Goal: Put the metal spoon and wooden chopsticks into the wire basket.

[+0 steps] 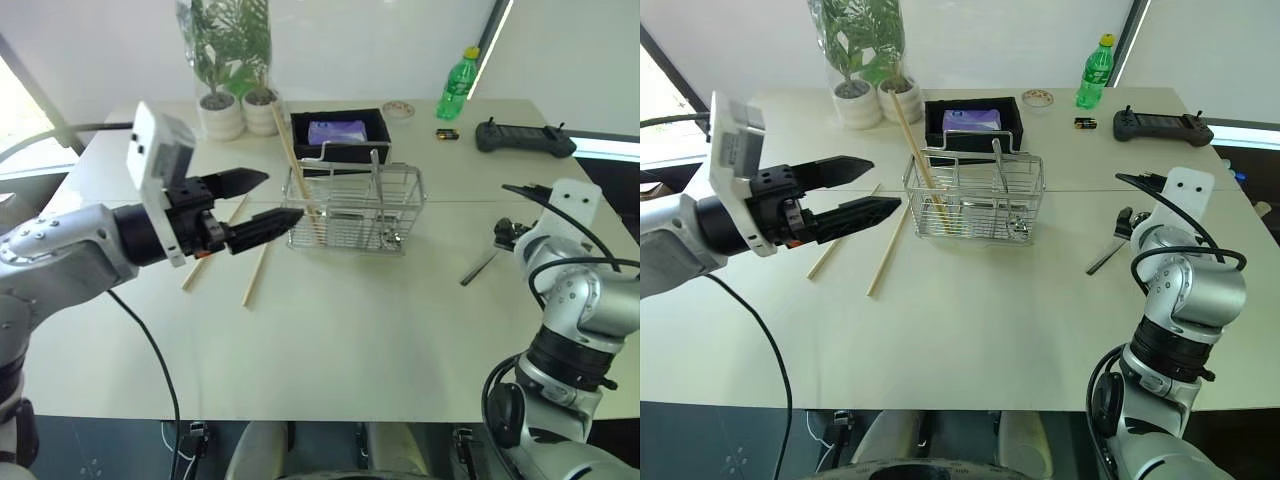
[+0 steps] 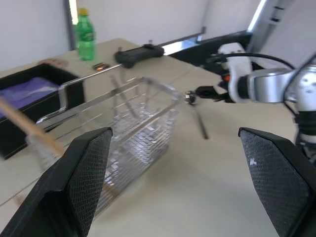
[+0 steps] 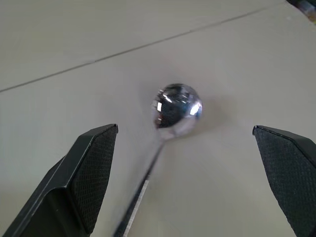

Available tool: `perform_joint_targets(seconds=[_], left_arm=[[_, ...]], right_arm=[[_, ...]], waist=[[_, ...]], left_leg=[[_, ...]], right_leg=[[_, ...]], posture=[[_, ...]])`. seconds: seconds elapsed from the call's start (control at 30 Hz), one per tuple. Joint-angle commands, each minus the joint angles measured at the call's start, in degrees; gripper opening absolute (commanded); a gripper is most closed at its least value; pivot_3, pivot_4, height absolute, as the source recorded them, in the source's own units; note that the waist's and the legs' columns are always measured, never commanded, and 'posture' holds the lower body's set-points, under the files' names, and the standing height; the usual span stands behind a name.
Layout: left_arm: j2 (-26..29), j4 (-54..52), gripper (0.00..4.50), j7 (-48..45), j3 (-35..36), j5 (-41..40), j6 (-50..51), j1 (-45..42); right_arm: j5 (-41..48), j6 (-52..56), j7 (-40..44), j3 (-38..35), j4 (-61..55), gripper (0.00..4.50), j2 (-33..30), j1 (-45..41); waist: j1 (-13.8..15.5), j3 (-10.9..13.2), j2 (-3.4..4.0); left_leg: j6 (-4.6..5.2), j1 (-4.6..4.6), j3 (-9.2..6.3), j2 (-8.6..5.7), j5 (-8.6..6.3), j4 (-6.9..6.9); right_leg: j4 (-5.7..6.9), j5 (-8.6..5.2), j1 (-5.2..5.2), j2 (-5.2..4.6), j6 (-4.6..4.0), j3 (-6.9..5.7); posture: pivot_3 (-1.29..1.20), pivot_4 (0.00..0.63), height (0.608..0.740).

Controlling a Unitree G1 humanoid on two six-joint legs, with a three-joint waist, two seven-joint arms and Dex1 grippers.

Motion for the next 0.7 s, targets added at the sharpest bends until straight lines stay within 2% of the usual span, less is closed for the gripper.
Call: perform_joint_targets(seconds=[0.03, 0.17, 0.43, 0.7], left_arm=[[-1.5, 0.2, 4.32, -1.3, -2.2, 0.4, -0.1, -4.3], [-4.7, 1.0, 4.32, -3.3, -6.2, 3.9, 0.4, -8.9], [-6.9, 3.9, 4.32, -5.7, -7.2, 7.1, 2.0, -12.3], [-7.3, 4.3, 4.32, -5.3, -5.7, 7.7, 2.8, -12.3]], right_arm=[[-1.1, -2.1, 0.8, -1.5, 1.6, 4.5, 1.2, 0.0], [-2.8, -8.5, 0.7, -2.2, 10.0, 4.5, 2.9, 0.6], [-3.3, -19.1, -0.2, -2.7, 20.6, 4.5, 5.1, -1.4], [-4.2, -20.3, -1.7, 0.0, 18.4, 4.5, 5.4, -2.4]], waist=[[-0.6, 0.0, 0.0], [-1.0, 0.0, 0.0], [-1.2, 0.0, 0.02], [-1.2, 0.0, 0.02]], left_leg=[[0.0, 0.02, -0.01, 0.02, 0.0, 0.0], [0.01, 0.09, -0.01, 0.04, 0.0, 0.03], [0.01, 0.12, -0.01, 0.14, 0.01, -0.01], [0.01, 0.12, -0.03, 0.14, 0.01, 0.0]], right_leg=[[0.01, 0.0, 0.02, 0.04, 0.0, 0.0], [0.03, 0.02, 0.1, 0.09, -0.01, 0.01], [0.07, 0.03, 0.07, 0.21, 0.01, 0.05], [0.08, 0.04, 0.08, 0.23, 0.0, 0.06]], posture=[[0.0, 0.15, 0.714], [0.0, 0.15, 0.714], [0.0, 0.15, 0.714], [0.0, 0.15, 0.714]])
